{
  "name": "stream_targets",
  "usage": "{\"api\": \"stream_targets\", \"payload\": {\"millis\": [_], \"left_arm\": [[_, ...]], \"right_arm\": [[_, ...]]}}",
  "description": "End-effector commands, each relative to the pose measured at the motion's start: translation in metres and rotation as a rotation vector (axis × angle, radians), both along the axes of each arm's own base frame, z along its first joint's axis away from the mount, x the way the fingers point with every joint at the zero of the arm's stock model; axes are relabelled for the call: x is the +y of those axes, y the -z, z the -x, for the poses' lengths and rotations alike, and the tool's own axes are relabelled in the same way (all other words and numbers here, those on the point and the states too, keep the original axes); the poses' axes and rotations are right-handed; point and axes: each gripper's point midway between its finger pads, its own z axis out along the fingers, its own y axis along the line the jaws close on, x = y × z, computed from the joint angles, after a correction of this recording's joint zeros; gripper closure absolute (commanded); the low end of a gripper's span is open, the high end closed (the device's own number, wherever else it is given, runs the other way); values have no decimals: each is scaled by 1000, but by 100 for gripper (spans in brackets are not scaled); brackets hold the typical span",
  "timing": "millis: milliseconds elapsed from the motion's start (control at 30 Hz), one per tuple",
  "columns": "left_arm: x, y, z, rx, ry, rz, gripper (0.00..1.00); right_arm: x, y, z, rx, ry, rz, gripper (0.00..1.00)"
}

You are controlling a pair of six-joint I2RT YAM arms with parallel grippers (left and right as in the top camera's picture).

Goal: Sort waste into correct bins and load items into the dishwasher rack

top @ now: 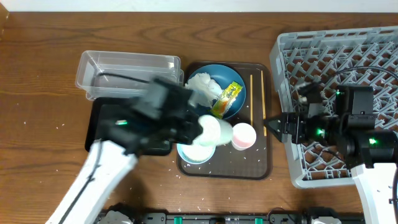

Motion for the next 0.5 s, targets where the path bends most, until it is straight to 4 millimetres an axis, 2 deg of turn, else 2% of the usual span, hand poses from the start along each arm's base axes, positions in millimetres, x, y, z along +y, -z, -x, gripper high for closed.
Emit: {"api": "stream_targets", "payload": {"millis": [0, 67, 133, 233, 367, 467], "left_arm": [[-13, -58, 22, 47, 164, 379, 94], [-9, -76, 25, 53, 197, 498, 94], [-7, -89, 25, 61, 217, 579, 94], [-6, -91, 25, 69, 221, 599, 94], [-7, -96, 29, 82, 239, 630, 94], [-7, -97, 30, 85, 245, 641, 94]], "right_arm": [[46, -60, 27, -169, -320, -307, 19], [61, -78, 36, -232, -423, -381, 17], [77, -89, 44, -256, -496, -412, 16], [103, -100, 55, -315, -597, -426, 14], [128, -107, 58, -366, -615, -397, 13], [142, -113, 73, -400, -686, -416, 19]]}}
